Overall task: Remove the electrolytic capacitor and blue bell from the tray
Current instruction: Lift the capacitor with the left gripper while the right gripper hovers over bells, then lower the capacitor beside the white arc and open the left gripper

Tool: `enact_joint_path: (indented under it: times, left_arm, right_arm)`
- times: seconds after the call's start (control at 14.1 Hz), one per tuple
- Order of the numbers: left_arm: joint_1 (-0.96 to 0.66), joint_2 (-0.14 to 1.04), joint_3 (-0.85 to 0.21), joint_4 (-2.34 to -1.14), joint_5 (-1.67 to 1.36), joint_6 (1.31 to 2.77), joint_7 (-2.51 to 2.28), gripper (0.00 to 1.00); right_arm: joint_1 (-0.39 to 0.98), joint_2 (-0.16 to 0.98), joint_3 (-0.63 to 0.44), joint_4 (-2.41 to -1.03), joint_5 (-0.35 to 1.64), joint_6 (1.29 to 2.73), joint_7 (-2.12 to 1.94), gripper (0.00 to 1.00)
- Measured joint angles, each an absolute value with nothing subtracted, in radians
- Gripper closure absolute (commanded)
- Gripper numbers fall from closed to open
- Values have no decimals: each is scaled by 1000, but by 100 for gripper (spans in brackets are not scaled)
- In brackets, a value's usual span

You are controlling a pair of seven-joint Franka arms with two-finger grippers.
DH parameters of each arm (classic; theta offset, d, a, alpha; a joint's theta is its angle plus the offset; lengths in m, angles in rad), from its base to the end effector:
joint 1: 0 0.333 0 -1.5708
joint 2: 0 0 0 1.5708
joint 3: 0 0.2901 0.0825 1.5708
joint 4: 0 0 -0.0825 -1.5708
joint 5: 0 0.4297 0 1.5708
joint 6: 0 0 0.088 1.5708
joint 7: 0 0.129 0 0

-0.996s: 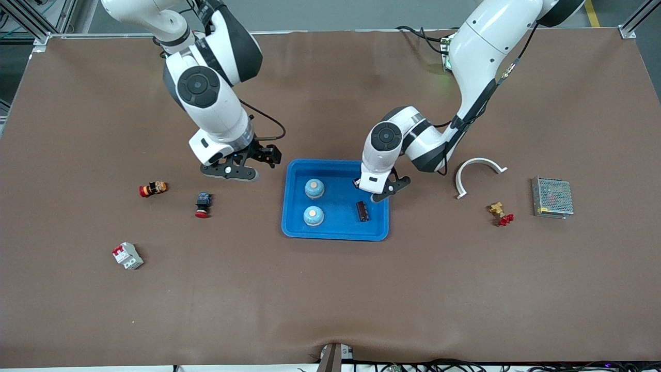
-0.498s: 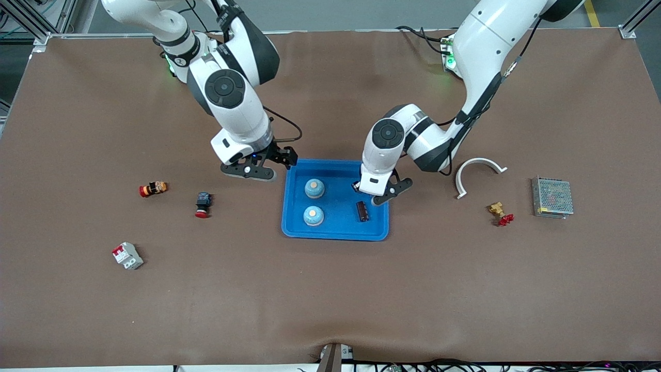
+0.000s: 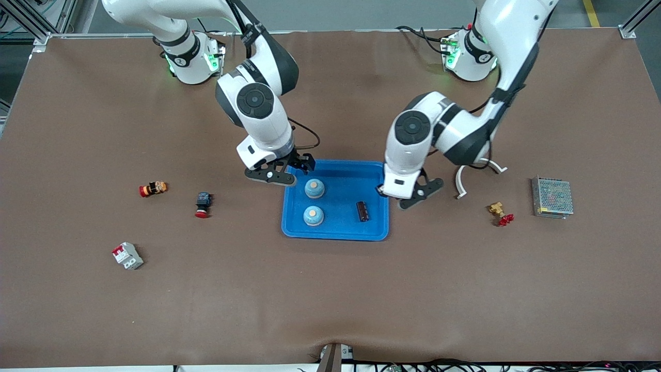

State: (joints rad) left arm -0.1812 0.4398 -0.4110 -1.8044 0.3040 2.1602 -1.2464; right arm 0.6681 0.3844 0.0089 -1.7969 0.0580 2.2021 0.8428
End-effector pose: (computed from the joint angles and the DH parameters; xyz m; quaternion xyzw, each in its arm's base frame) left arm 0.5676 -0.3508 0.2430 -0.9667 -0.2524 -0.0194 0.0381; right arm 0.5246 0.4253 0.2652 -0.9946 0.0999 0.0099 0.0255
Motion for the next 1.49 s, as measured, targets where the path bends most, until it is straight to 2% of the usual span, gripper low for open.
enact_joint_path:
  times: [0.36,0.78,1.07,1.49]
  left_arm:
    - [-37,398,-410,-1811,304,2047,-1102,100]
    - [174,396,-406,-1846,304,2037,-899,100]
    - [222,429,-406,-1860,304,2120,-876,100]
    - [224,539,-401,-1862,319,2249,-876,100]
  right_arm:
    - [701,462,9,-1780,58,2292,879,0]
    - [711,538,6,-1756,58,2354,888,0]
    - [711,585,5,-1755,50,2412,888,0]
    - [713,623,5,-1747,38,2441,888,0]
